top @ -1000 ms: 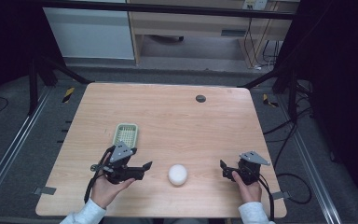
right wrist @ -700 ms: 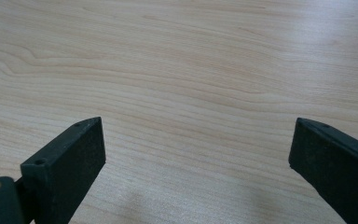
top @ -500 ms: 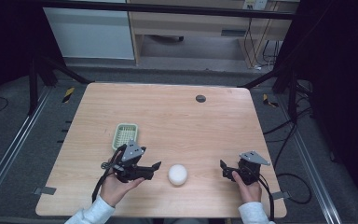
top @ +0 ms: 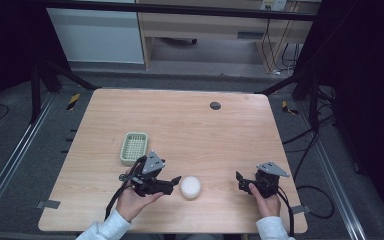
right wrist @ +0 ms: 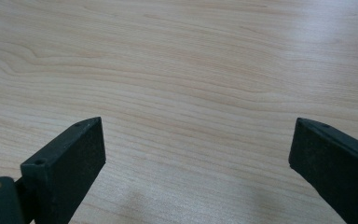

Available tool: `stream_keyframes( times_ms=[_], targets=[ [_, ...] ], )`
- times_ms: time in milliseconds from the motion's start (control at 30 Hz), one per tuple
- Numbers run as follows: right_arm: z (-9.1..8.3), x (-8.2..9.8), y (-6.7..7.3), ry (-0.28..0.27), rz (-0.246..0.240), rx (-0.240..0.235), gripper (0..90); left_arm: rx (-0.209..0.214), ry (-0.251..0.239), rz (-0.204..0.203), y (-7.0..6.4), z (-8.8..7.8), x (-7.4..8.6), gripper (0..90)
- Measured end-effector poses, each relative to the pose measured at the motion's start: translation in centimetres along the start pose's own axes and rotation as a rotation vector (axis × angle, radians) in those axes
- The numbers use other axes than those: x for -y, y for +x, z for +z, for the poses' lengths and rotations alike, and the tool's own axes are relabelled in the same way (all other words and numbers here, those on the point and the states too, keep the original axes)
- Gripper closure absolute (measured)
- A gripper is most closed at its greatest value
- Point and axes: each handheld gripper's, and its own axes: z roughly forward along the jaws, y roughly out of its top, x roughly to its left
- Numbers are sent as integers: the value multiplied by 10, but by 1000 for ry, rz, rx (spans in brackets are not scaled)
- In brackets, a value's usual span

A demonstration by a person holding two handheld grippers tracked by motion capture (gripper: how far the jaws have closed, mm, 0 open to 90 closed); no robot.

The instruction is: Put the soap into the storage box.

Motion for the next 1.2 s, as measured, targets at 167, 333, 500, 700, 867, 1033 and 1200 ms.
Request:
stream_keyframes(
  times_ms=[167,333,500,700,867,1033,1200],
  targets=[
    [0,0,0,2,0,-1,40,14,21,16,-5,7,0,217],
    [0,0,0,2,5,-4,40,18,33,30,-10,12,1,214],
    [0,0,0,2,1,-5,40,26,47,38,-13,18,1,210],
    [0,0,0,2,6,-8,40,38,60,40,-17,24,1,207],
    [0,0,0,3,9,-9,40,41,71,44,-18,27,1,202],
    [1,0,0,3,8,-11,40,54,91,52,-23,34,0,195],
    [0,-1,0,1,11,-11,40,61,97,58,-27,40,-1,192]
  ],
)
